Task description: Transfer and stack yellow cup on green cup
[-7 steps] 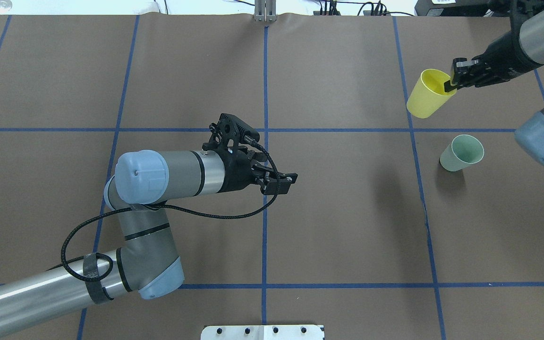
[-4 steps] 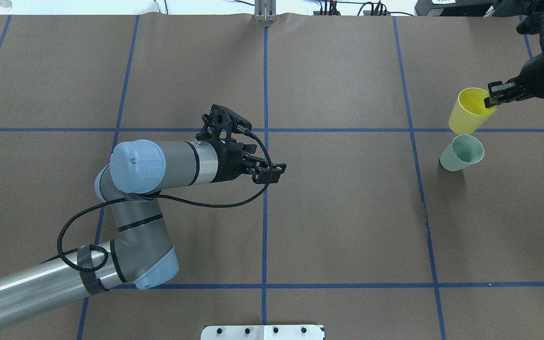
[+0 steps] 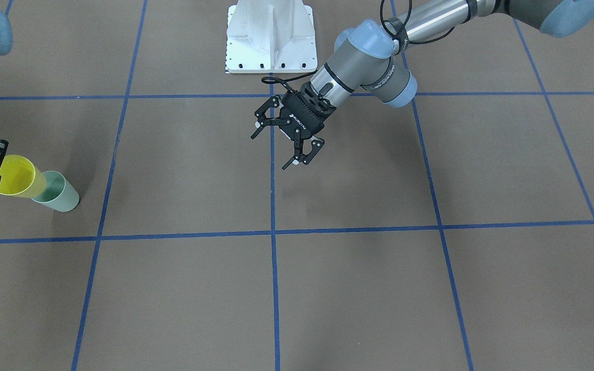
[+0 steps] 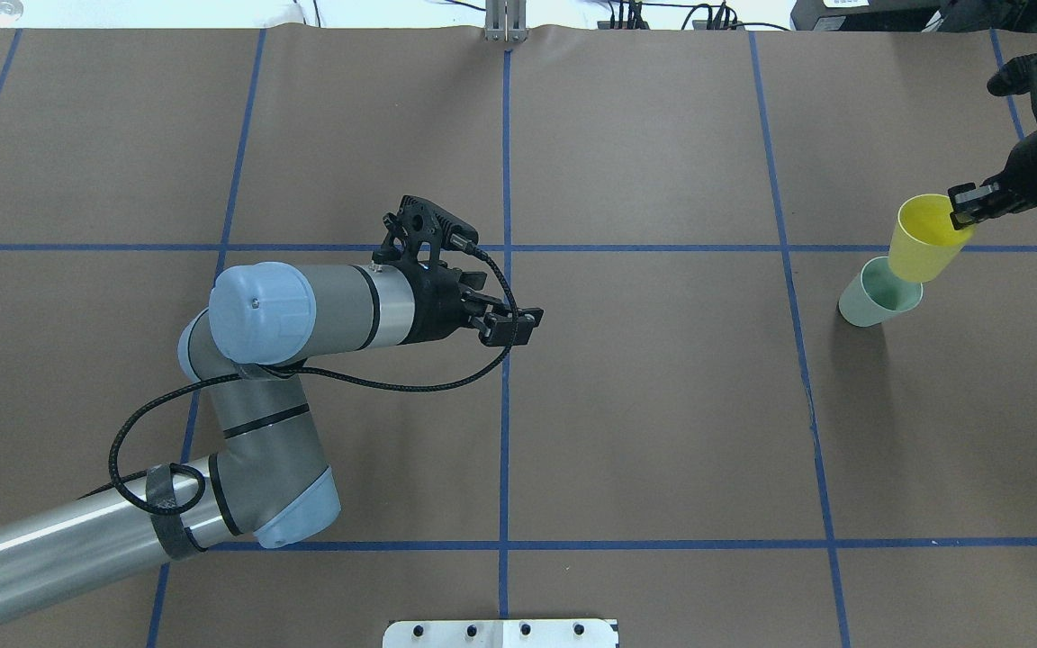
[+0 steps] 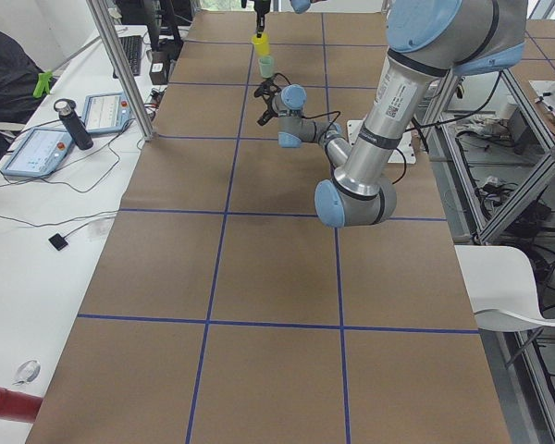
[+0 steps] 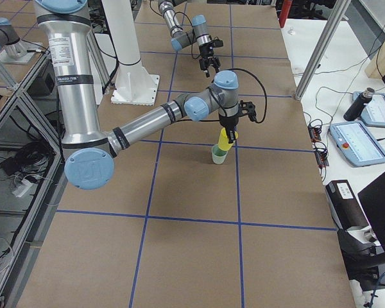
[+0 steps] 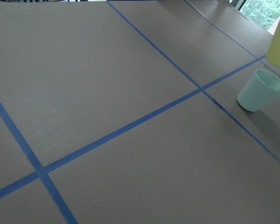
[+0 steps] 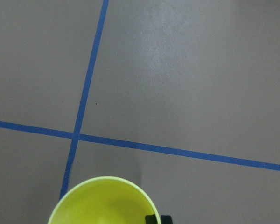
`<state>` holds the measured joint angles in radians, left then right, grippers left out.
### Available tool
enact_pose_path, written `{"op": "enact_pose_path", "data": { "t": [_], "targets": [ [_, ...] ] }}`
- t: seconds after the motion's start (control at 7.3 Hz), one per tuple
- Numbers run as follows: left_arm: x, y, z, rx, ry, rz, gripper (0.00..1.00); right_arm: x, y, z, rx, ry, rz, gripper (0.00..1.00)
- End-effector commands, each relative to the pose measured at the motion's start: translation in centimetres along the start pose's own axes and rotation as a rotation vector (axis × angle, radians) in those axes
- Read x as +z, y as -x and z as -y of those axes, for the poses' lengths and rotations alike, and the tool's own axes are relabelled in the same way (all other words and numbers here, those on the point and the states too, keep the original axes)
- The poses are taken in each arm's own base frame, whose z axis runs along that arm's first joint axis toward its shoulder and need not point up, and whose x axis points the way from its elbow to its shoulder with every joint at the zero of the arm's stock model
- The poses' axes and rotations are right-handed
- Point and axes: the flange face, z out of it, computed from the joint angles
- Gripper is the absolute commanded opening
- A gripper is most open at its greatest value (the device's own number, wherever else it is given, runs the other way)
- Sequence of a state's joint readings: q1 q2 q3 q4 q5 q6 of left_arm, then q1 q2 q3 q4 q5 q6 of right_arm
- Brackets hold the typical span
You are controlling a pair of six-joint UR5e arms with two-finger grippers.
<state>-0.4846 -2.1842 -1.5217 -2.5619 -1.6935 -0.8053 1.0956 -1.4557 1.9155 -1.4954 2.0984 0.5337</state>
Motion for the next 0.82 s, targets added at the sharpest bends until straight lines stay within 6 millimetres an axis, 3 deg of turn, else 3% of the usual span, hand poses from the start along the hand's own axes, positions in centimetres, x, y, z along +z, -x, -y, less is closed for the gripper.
{"op": "enact_pose_path", "data": {
  "t": [0.0, 0.68],
  "targets": [
    [0.0, 0.1, -0.1, 0.000, 0.001, 0.001, 1.00, 0.8, 0.8, -0.4, -0.013, 0.023, 0.012, 0.00],
    [0.0, 0.1, -0.2, 0.000, 0.003, 0.001, 1.00, 3.1, 0.6, -0.5, -0.059, 0.071, 0.013, 0.00]
  ]
}}
